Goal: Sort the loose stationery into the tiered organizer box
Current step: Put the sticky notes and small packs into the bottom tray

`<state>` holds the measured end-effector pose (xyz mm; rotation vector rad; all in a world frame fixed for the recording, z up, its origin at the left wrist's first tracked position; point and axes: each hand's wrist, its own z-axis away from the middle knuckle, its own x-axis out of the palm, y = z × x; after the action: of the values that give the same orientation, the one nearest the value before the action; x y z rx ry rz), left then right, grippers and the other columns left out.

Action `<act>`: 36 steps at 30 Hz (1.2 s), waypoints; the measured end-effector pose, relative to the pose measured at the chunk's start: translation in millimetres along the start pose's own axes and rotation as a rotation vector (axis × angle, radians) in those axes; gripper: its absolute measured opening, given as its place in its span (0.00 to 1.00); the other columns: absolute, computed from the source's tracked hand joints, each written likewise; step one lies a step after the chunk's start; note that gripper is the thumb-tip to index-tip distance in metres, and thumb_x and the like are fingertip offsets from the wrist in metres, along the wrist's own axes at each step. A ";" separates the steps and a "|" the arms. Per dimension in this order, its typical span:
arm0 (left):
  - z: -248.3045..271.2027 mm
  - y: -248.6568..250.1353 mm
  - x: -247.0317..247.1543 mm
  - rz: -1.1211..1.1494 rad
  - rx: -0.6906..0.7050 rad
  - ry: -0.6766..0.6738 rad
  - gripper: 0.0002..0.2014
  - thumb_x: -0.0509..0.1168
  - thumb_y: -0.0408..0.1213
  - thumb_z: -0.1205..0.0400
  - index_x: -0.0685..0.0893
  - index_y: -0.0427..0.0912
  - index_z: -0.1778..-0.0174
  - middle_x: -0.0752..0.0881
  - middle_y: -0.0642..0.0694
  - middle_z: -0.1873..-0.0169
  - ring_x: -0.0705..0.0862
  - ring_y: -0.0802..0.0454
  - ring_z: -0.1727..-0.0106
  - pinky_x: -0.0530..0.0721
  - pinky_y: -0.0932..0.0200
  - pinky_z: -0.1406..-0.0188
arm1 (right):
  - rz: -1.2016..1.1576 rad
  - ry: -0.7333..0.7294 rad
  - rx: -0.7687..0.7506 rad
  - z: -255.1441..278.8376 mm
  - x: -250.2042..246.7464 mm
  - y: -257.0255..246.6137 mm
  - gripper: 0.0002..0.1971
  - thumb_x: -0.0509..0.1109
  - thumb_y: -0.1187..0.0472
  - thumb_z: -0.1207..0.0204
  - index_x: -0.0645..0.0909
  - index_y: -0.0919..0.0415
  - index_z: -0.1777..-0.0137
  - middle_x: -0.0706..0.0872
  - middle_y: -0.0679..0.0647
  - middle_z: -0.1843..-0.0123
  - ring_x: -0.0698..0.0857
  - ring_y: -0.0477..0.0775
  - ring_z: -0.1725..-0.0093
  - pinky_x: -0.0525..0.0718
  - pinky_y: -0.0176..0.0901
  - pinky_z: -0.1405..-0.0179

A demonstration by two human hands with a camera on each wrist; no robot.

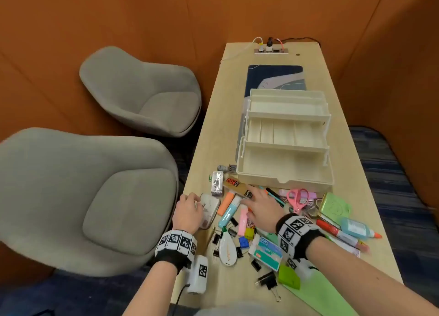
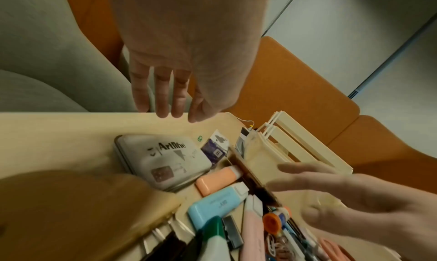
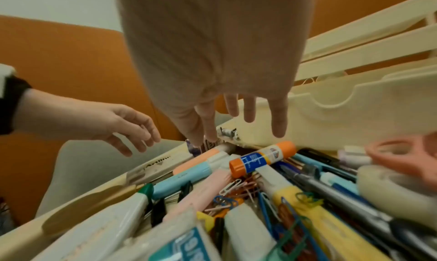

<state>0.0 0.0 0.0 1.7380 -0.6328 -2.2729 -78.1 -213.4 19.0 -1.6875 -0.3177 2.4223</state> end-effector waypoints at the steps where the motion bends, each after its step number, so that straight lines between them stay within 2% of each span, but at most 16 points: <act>1: 1.0 -1.3 0.0 0.005 0.001 0.002 0.11 0.58 0.37 0.16 0.79 0.43 0.40 0.77 0.43 0.43 0.79 0.46 0.44 0.77 0.52 0.44 | 0.057 -0.043 0.005 -4.8 2.6 -3.0 0.22 0.59 0.55 0.19 0.70 0.53 0.24 0.48 0.57 0.15 0.53 0.61 0.18 0.65 0.64 0.24; 4: 3.1 -4.2 2.3 0.002 0.010 0.013 0.10 0.57 0.38 0.16 0.79 0.43 0.41 0.77 0.45 0.43 0.79 0.47 0.44 0.77 0.54 0.45 | 0.115 -0.118 0.057 -13.4 9.2 -9.0 0.26 0.59 0.54 0.18 0.64 0.56 0.21 0.44 0.56 0.15 0.51 0.60 0.17 0.60 0.67 0.23; 7: 3.8 -5.1 4.9 0.016 0.011 0.016 0.11 0.57 0.38 0.16 0.79 0.44 0.40 0.78 0.46 0.43 0.79 0.49 0.43 0.78 0.55 0.44 | 0.087 -0.130 0.123 -16.2 14.8 -5.8 0.28 0.57 0.55 0.17 0.58 0.60 0.19 0.50 0.54 0.15 0.54 0.58 0.18 0.60 0.65 0.23; 10: 4.1 -5.9 8.8 -0.023 0.023 0.017 0.12 0.58 0.39 0.16 0.78 0.44 0.38 0.77 0.46 0.41 0.76 0.48 0.40 0.78 0.54 0.43 | 0.084 0.057 0.066 -7.9 10.5 -4.6 0.26 0.57 0.58 0.17 0.60 0.60 0.19 0.57 0.52 0.17 0.59 0.56 0.20 0.63 0.58 0.23; 14: 2.1 -3.6 9.6 -0.148 -0.014 -0.029 0.16 0.58 0.41 0.17 0.73 0.46 0.33 0.75 0.44 0.37 0.74 0.46 0.36 0.77 0.50 0.38 | -0.103 0.362 -0.042 20.7 -3.2 -2.4 0.20 0.60 0.62 0.18 0.73 0.55 0.26 0.75 0.49 0.26 0.72 0.51 0.27 0.68 0.45 0.27; 17: 2.6 10.8 8.4 -0.121 0.077 0.066 0.15 0.58 0.41 0.17 0.75 0.46 0.34 0.76 0.45 0.39 0.75 0.47 0.38 0.76 0.52 0.40 | -0.451 0.512 0.141 47.3 -19.2 8.5 0.12 0.63 0.65 0.19 0.83 0.52 0.41 0.83 0.45 0.43 0.80 0.44 0.44 0.77 0.29 0.47; 18: 5.0 19.3 7.2 -0.053 0.142 0.118 0.14 0.58 0.41 0.16 0.76 0.46 0.34 0.77 0.46 0.40 0.76 0.49 0.39 0.76 0.53 0.40 | -0.648 0.544 0.231 53.2 -25.2 12.9 0.11 0.64 0.68 0.20 0.82 0.53 0.47 0.84 0.45 0.47 0.82 0.44 0.48 0.78 0.27 0.56; 20: 5.9 48.9 3.5 0.156 0.258 0.137 0.14 0.57 0.44 0.15 0.76 0.46 0.34 0.78 0.49 0.41 0.77 0.54 0.42 0.78 0.55 0.39 | -1.065 0.549 0.350 57.5 -39.9 27.6 0.11 0.63 0.73 0.21 0.80 0.56 0.50 0.84 0.51 0.47 0.86 0.49 0.55 0.82 0.30 0.68; 23: 3.8 100.6 -5.0 0.507 0.283 -0.107 0.21 0.60 0.53 0.17 0.70 0.51 0.30 0.78 0.56 0.43 0.81 0.58 0.43 0.81 0.56 0.40 | -1.423 0.453 0.451 53.2 -59.9 41.6 0.12 0.62 0.75 0.21 0.73 0.60 0.43 0.81 0.61 0.44 0.84 0.52 0.72 0.83 0.38 0.79; 25: -3.6 129.2 -7.5 0.661 0.237 -0.280 0.27 0.64 0.54 0.20 0.65 0.52 0.27 0.80 0.56 0.45 0.84 0.55 0.45 0.83 0.55 0.42 | -1.548 0.411 0.525 43.4 -66.0 49.8 0.11 0.62 0.76 0.22 0.72 0.63 0.44 0.80 0.66 0.46 0.85 0.54 0.77 0.81 0.39 0.84; 26: -10.0 137.9 -6.2 0.692 0.226 -0.281 0.27 0.66 0.50 0.20 0.64 0.52 0.27 0.80 0.54 0.46 0.84 0.56 0.47 0.84 0.59 0.46 | -1.583 0.405 0.570 36.6 -68.1 54.1 0.10 0.63 0.76 0.22 0.73 0.64 0.46 0.81 0.68 0.47 0.86 0.56 0.76 0.82 0.40 0.82; 28: -23.7 144.8 -5.9 0.674 0.191 -0.158 0.25 0.68 0.42 0.19 0.66 0.51 0.29 0.80 0.50 0.46 0.82 0.57 0.51 0.81 0.65 0.55 | -1.627 0.396 0.638 17.6 -71.3 64.7 0.08 0.63 0.76 0.22 0.75 0.69 0.44 0.84 0.73 0.46 0.88 0.60 0.69 0.84 0.45 0.74; 30: -33.5 137.8 -5.5 0.623 0.180 -0.026 0.22 0.67 0.40 0.19 0.71 0.48 0.31 0.81 0.49 0.48 0.82 0.52 0.51 0.82 0.56 0.50 | -1.687 0.393 0.665 -4.4 -74.5 76.5 0.12 0.61 0.77 0.21 0.75 0.76 0.39 0.84 0.74 0.43 0.88 0.63 0.58 0.87 0.44 0.69; 33: -32.4 105.7 -3.1 0.515 0.189 0.064 0.15 0.65 0.39 0.19 0.75 0.47 0.36 0.82 0.50 0.49 0.83 0.53 0.50 0.83 0.50 0.45 | -1.686 0.328 0.696 -36.8 -81.9 90.0 0.12 0.58 0.80 0.21 0.77 0.81 0.40 0.81 0.73 0.37 0.83 0.69 0.39 0.86 0.48 0.52; 34: -29.0 91.6 -1.8 0.451 0.182 0.080 0.13 0.64 0.39 0.18 0.76 0.48 0.38 0.82 0.50 0.48 0.83 0.53 0.48 0.83 0.51 0.44 | -1.648 0.287 0.710 -45.7 -84.2 92.4 0.11 0.58 0.80 0.21 0.79 0.79 0.44 0.81 0.71 0.37 0.83 0.68 0.39 0.86 0.48 0.50; 36: -21.2 61.6 0.7 0.306 0.156 0.087 0.13 0.63 0.39 0.19 0.75 0.49 0.38 0.80 0.51 0.47 0.81 0.53 0.45 0.81 0.52 0.42 | -1.512 0.189 0.724 -61.0 -86.9 94.7 0.12 0.59 0.78 0.21 0.81 0.74 0.44 0.83 0.68 0.40 0.85 0.60 0.49 0.87 0.44 0.59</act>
<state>14.5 -59.3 23.0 1.6615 -1.0045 -1.9755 7.3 -322.6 51.2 -0.7436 -0.3920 1.0102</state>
